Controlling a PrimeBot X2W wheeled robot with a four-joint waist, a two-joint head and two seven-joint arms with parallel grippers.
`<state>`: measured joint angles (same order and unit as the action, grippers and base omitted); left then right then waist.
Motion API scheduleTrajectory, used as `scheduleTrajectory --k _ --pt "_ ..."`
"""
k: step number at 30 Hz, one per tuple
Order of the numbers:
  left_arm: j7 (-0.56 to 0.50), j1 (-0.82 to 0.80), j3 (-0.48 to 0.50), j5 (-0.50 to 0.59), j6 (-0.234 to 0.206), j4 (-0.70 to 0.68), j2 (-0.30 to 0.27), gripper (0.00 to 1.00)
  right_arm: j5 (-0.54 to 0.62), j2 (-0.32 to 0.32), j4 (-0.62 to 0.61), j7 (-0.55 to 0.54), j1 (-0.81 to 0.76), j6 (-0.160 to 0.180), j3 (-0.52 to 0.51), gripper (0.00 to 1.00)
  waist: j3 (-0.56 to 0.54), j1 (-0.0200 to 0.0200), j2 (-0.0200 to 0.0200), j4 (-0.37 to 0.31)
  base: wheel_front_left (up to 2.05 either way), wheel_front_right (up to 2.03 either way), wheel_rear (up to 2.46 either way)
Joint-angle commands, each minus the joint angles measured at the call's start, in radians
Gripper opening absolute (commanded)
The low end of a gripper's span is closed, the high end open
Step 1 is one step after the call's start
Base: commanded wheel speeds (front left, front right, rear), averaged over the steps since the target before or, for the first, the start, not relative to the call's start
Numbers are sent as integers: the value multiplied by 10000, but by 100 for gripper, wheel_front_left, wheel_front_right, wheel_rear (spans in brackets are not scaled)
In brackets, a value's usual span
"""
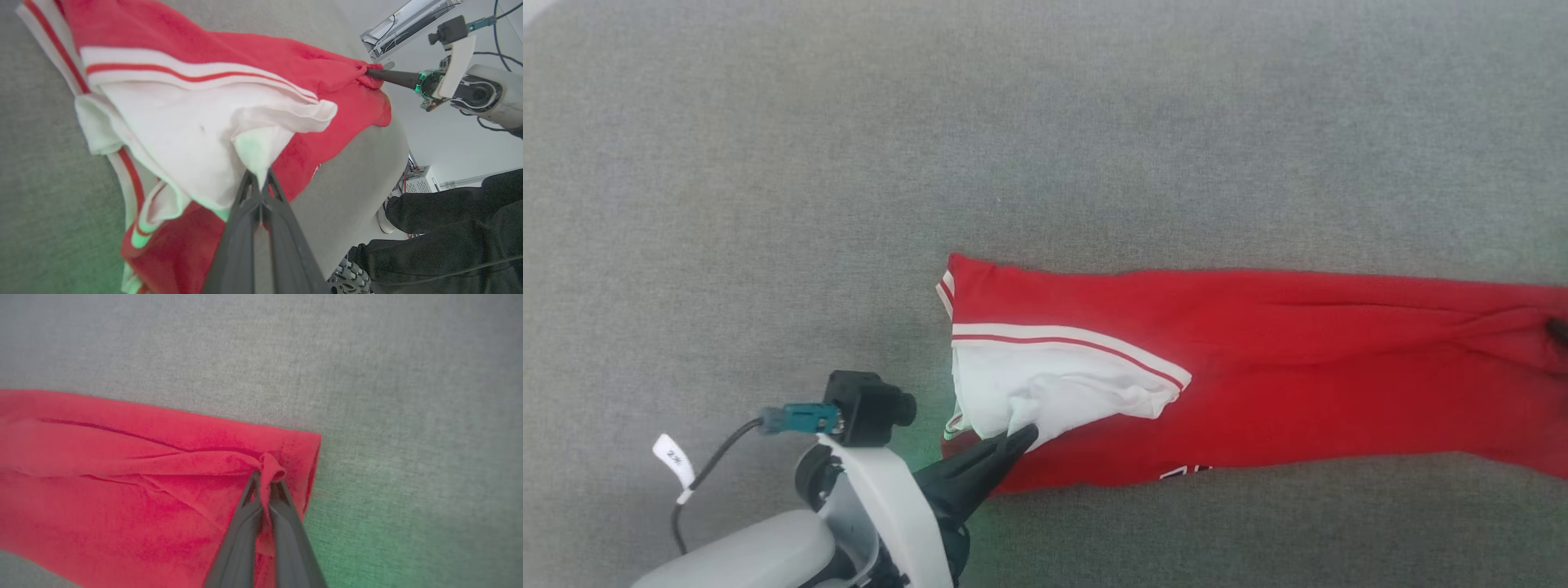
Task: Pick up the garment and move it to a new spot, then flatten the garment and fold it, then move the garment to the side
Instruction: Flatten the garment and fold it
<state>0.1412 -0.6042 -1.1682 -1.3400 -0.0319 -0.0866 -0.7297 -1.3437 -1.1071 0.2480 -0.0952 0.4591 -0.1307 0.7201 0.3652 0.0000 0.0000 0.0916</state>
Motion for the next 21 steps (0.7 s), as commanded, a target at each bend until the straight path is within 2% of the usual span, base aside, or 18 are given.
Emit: scheduleTrajectory --k 1,4,5,6,7,8,9,11,17,21 --pt "-17 52 -9 -31 112 207 96 0 -20 133 59 0 -67 0 11 0 89 0 0 -17 0 0 0" --pt "-174 -102 -224 165 305 1145 437 0 238 331 295 -64 87 0 101 0 155 0 0 -86 0 0 0" --pt "-162 -151 -253 230 339 1453 531 0 327 411 369 -30 138 0 111 3 151 0 0 -109 0 0 0" --pt "-103 -152 -280 214 401 1727 631 0 378 511 398 19 161 0 119 42 122 0 0 -131 0 0 0" --pt "-3 -108 -253 194 460 1931 719 22 400 591 364 44 177 0 129 96 83 0 0 -152 0 0 0" --pt "148 -53 -182 149 529 2073 788 46 354 613 325 26 164 0 136 100 32 0 0 -165 0 0 0" --pt "310 21 -100 88 614 2168 859 99 308 597 297 61 137 0 111 100 -45 0 0 -162 0 0 0" --pt "606 172 35 25 721 2247 929 100 196 496 319 150 2 0 42 100 -229 0 0 -115 0 0 0" --pt "1197 960 930 159 666 2133 1205 100 -662 95 516 152 -663 0 -265 100 -774 0 0 447 0 0 0" --pt "1235 1685 2145 816 473 2409 1670 100 -1357 -48 1024 -145 -1172 0 -349 100 -955 0 0 991 0 0 0"
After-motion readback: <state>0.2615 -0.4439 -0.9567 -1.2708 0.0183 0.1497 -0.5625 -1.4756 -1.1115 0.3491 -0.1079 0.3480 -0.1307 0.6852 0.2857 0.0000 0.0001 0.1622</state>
